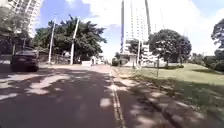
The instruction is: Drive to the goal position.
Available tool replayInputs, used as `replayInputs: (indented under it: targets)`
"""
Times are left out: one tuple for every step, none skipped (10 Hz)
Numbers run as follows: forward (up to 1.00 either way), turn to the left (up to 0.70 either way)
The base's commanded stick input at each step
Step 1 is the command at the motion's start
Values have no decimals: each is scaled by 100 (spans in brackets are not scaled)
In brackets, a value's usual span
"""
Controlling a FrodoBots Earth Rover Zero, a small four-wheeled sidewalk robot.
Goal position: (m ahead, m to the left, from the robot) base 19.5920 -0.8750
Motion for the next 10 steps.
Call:
replayInputs:
  targets:
    - [70,0]
    - [70,0]
    - [70,0]
    - [70,0]
    - [70,0]
    - [70,0]
    - [70,0]
    - [70,0]
    - [70,0]
    - [70,0]
